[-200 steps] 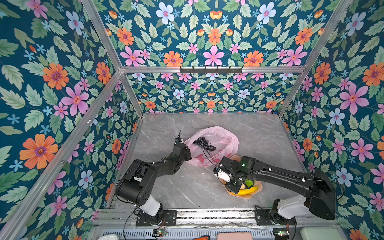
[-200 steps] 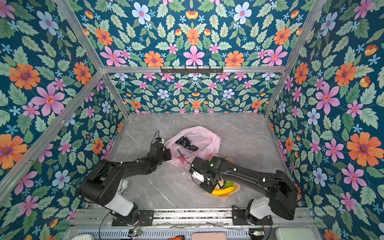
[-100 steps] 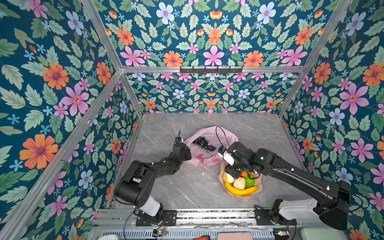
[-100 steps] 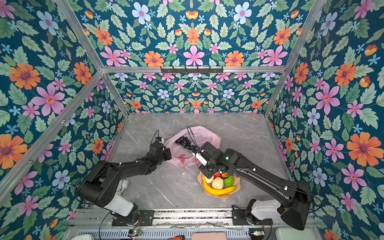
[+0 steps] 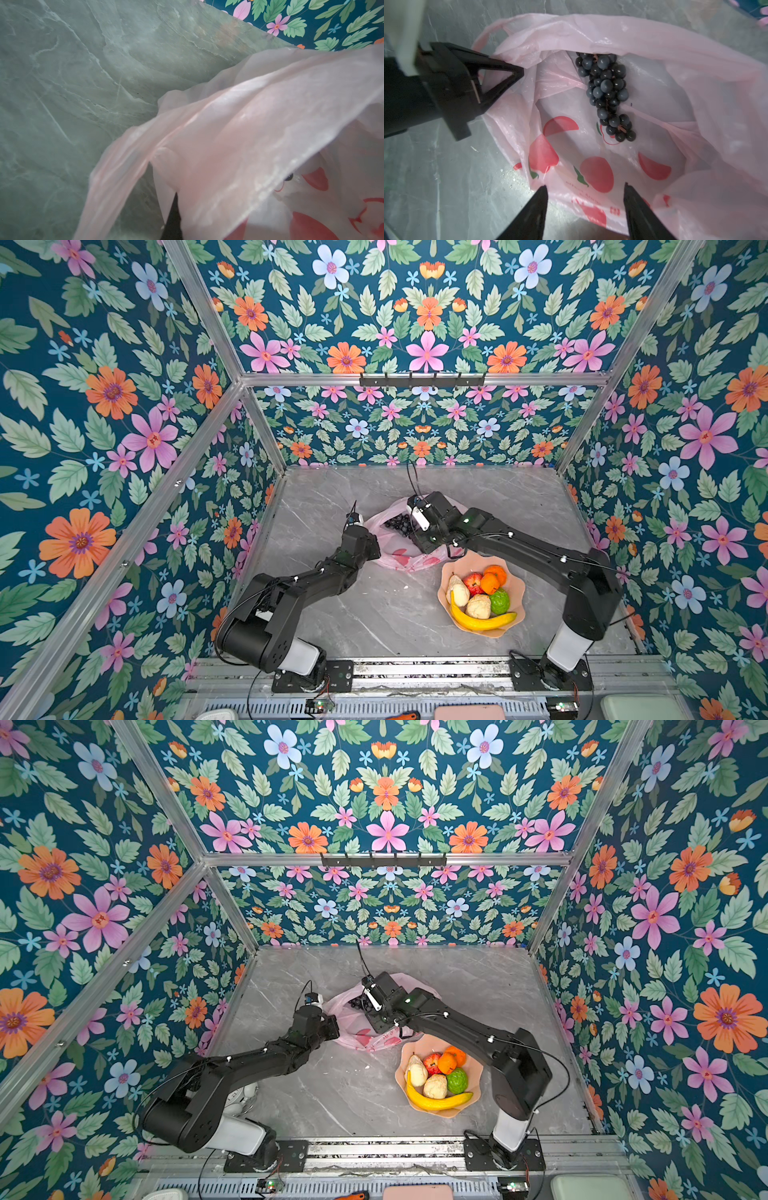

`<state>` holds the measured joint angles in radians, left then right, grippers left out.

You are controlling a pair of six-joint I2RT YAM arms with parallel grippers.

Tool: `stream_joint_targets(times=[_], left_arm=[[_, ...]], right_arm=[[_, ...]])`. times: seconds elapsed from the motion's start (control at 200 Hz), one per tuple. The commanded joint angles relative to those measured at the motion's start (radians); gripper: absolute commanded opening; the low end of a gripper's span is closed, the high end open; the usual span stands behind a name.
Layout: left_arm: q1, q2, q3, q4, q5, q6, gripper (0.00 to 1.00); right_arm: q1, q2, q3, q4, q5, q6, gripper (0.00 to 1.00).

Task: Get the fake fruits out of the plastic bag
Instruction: 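Lower the right gripper into the bag while the left gripper lifts the rim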

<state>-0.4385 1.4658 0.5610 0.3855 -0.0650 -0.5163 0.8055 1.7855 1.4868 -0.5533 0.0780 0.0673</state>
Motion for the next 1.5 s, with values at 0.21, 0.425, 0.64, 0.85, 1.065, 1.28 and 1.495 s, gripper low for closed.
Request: stream_joint_targets(times=[0.21,0.425,0.64,0.85,1.065,1.28,1.495], left_arm=[[0.006,0.031,0.018,-0.002,0.030,0.025,0.00],[0.006,0.100,0.099,-0.041,0.079,0.029,0.00],[0.007,0.179,0.228,-0.141,0.070,0.032,0.00],[0.016,0.295,0.359,-0.208,0.062,0.055,0.00],[0.020,0.401,0.504,-0.278,0.069,0.097,0.00],[0.018,0.463,0.580,-0.301,0.077,0.113,0.00],[0.011,0.473,0.571,-0.297,0.100,0.122,0.00]], right_arm=[[-0.078,0.212,0.191,0.092,-0.122,0.069,0.58],[-0.151,0.347,0.342,0.051,-0.229,0.133,0.53],[-0.211,0.483,0.514,-0.008,-0.339,0.178,0.42],[-0.245,0.574,0.623,-0.026,-0.332,0.235,0.38],[-0.275,0.612,0.657,0.004,-0.304,0.309,0.38],[-0.297,0.656,0.707,0.024,-0.270,0.378,0.36],[-0.305,0.702,0.765,0.051,-0.236,0.458,0.33]])
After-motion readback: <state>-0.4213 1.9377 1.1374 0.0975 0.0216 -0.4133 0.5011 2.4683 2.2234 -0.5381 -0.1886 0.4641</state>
